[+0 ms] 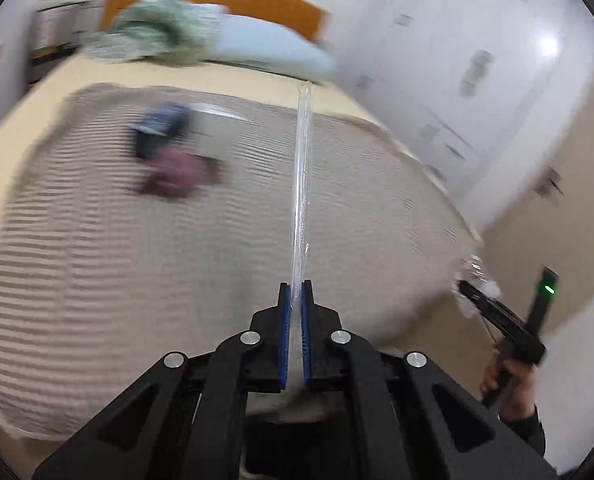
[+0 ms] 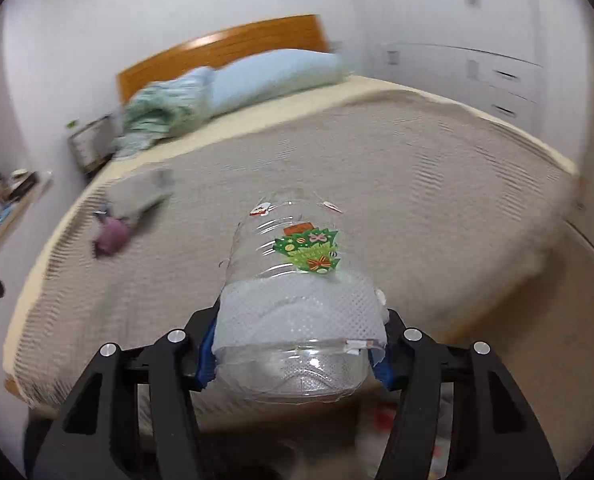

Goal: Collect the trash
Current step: 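Carry the straw with left and the bottle with right to the bin, then open both tools over the bin to drop the straw and bottle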

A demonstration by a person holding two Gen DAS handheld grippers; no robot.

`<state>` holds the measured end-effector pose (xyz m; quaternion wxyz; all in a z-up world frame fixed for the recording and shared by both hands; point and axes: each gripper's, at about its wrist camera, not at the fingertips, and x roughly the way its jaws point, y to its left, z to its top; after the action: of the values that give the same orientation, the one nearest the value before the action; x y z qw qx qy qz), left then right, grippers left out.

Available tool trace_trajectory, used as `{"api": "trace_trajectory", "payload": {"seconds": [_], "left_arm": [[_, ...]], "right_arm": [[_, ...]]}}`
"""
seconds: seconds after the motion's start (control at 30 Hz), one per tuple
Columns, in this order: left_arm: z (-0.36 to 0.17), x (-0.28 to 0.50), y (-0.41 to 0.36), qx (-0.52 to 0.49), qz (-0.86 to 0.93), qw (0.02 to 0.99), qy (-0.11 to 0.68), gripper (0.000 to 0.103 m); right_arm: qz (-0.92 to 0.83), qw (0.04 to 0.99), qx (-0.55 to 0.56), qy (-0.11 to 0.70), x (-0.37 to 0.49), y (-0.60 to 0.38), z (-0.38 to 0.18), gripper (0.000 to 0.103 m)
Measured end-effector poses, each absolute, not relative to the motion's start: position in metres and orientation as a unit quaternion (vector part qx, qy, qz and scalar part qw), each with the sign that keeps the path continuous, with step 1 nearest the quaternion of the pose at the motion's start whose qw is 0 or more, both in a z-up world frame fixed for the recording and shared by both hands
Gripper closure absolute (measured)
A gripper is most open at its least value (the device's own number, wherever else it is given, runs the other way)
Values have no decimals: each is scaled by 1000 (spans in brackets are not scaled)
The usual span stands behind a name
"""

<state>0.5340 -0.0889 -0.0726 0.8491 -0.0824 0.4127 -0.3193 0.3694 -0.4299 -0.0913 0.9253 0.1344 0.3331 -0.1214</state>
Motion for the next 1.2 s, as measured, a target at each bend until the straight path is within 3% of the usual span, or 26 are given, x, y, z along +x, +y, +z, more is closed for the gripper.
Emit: {"api": "trace_trajectory", "payload": {"seconds": [0.13,0.3,0.43,0.6,0.63,0.7,0.87,1.2], "left_arm": [[-96,475,-164,-53,-391,810,433,101],[-135,437,-224,-18,-416,771,482,101],[-164,416,-268,9,-414,749,517,101],[-197,415,-306,32,-404,727,554,101],[-203,416,-315,38,-402,722,561,101],[-215,417,-334,43,-408,708,575,101],[-266,413,-399,66,-411,651,635,100],[-414,407,-466,-4,-241,538,808,101]], "right_arm": [[-172,884,141,412,298,-479,-149,45],[-195,799,182,539,244,-504,-287,45],[-195,743,239,594,231,-515,-374,45],[-161,672,255,676,261,-517,-462,40],[-156,668,262,679,264,-519,-470,30],[-169,664,254,682,264,-522,-476,20],[-173,682,295,647,242,-549,-455,20],[-270,699,364,553,151,-609,-396,20]]}}
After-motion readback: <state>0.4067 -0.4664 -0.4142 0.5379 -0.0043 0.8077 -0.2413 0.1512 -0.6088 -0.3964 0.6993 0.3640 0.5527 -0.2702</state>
